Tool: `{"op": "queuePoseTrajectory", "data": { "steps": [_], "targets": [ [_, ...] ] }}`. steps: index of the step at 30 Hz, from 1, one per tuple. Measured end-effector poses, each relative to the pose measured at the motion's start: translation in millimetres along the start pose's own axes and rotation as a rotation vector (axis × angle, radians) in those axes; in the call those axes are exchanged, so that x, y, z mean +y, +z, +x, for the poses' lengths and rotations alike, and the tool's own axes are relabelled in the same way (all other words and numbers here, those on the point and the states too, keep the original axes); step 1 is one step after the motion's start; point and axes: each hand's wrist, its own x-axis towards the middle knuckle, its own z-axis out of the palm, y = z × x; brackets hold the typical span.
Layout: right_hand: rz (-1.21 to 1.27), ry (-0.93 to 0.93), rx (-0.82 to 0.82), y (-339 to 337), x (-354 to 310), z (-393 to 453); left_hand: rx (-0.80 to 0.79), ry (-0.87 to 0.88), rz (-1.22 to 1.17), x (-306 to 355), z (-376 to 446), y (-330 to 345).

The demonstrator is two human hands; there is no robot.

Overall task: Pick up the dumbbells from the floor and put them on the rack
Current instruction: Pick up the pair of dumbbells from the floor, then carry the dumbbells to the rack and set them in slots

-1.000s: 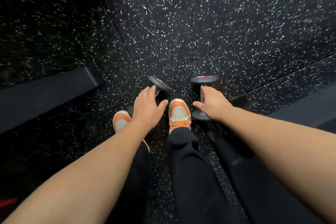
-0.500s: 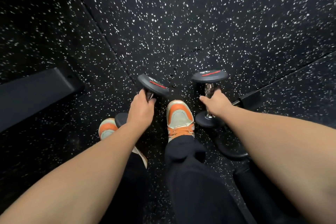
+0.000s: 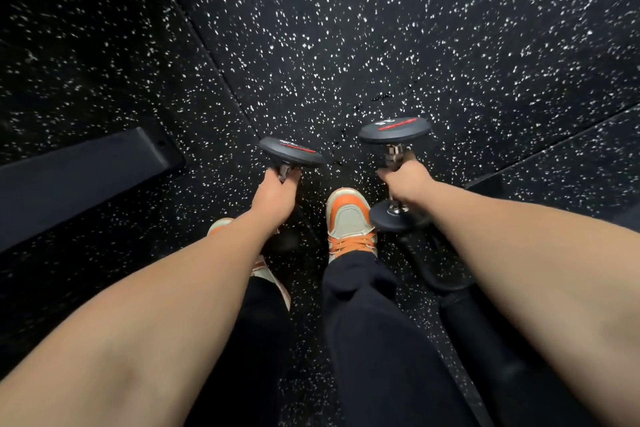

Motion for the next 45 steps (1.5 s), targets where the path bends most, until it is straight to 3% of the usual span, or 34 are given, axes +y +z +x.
{"op": "queuePoseTrajectory", "data": {
  "steps": [9, 16, 21, 27, 33, 39, 45],
  "targets": [
    [0.074, -0.181, 0.002, -58.3, -73.1, -146.2, 0.149, -0.067, -0.370, 58.7, -135.5, -62.8],
    [-0.078, -0.377, -0.054, -120.5, -128.9, -329.8, 0.230, -0.016, -0.578, 101.4, -303.1, -150.0],
    [-0.253, -0.581, -0.147, -144.4, -153.6, -453.5, 0.332, 0.041, -0.687, 93.0, -416.6, -200.0],
    [-0.466, -0.893, -0.262, -135.1, -169.4, -573.0, 0.517, 0.025, -0.826, 42.4, -530.9, -220.8],
    [-0.719, -1.098, -0.351, -90.0, -153.5, -664.9, 0.745, -0.039, -1.075, -42.5, -636.1, -194.9],
    [-0.953, -1.250, -0.482, -25.9, -83.1, -748.7, 0.999, -0.082, -1.405, -138.4, -731.4, -132.5],
    [-1.239, -1.404, -0.653, 31.3, 40.7, -827.1, 1.236, -0.108, -1.614, -226.4, -834.4, -33.5]
  ]
}}
